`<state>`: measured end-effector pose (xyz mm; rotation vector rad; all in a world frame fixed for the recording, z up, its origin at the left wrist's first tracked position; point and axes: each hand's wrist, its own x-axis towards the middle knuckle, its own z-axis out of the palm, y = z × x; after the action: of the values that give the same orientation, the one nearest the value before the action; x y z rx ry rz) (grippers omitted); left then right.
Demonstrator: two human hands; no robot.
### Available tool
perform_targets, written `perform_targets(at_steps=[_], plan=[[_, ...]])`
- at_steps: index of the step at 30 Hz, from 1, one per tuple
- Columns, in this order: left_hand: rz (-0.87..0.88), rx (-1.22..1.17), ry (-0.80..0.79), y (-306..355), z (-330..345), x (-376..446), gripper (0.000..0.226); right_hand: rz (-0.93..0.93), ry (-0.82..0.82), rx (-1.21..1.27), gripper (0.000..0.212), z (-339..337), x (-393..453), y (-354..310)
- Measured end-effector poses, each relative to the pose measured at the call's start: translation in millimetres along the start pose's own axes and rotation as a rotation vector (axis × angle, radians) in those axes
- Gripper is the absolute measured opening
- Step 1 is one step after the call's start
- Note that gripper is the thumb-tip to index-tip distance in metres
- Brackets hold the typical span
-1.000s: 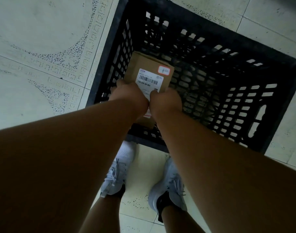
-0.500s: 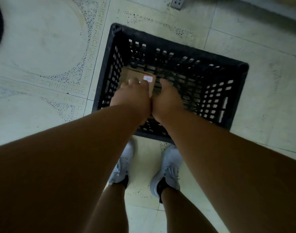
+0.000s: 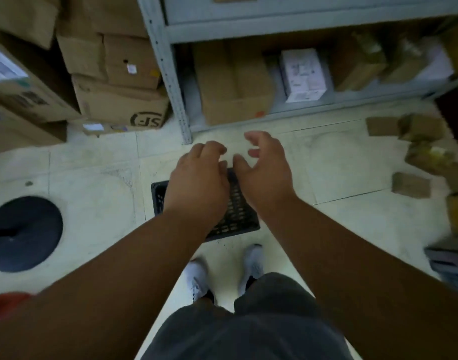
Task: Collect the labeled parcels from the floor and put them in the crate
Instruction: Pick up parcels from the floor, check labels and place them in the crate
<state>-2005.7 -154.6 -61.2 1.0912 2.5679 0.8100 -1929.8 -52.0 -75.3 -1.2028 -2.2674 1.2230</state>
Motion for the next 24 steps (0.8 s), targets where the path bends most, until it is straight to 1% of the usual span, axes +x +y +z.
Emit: perform_targets(at_steps=[2, 4, 6, 8, 10, 13, 15, 19, 24], plan=[[0.107, 0.001, 0.011, 41.3, -14.7, 5.9, 0.028, -0.027, 0.083, 0.039, 0.044, -45.7, -0.9, -10.8], [0.237, 0.042, -0.006, 85.2, -22.6, 7.8, 0.029, -0.016, 0.163, 0.091, 0.044, -93.5, -7.7, -11.9], [0.344, 0.103, -0.048, 129.5, -24.1, 8.2, 0.031, 0.007, 0.239, 0.146, 0.044, -141.7, -11.6, -3.9], [0.407, 0.123, -0.066, 167.6, -16.3, 13.1, 0.031, 0.034, 0.293, 0.175, 0.043, -184.8, -11.1, 13.4], [0.433, 0.107, -0.053, 203.7, -2.8, 22.5, 0.03, 0.046, 0.331, 0.19, 0.04, -224.0, -7.1, 34.8], [0.477, 0.077, 0.04, 264.0, 29.4, 42.7, 0.029, 0.023, 0.367, 0.21, 0.039, -280.2, 11.6, 65.1], [0.454, 0.017, 0.066, 311.7, 64.8, 53.9, 0.029, 0.013, 0.389, 0.207, 0.039, -321.7, 27.0, 89.2], [0.444, -0.062, 0.001, 392.1, 135.7, 70.4, 0.027, 0.02, 0.371, 0.141, 0.041, -401.6, 52.1, 136.6], [0.439, -0.097, -0.039, 454.1, 173.2, 105.6, 0.026, 0.078, 0.403, 0.124, 0.041, -468.0, 83.0, 183.0]])
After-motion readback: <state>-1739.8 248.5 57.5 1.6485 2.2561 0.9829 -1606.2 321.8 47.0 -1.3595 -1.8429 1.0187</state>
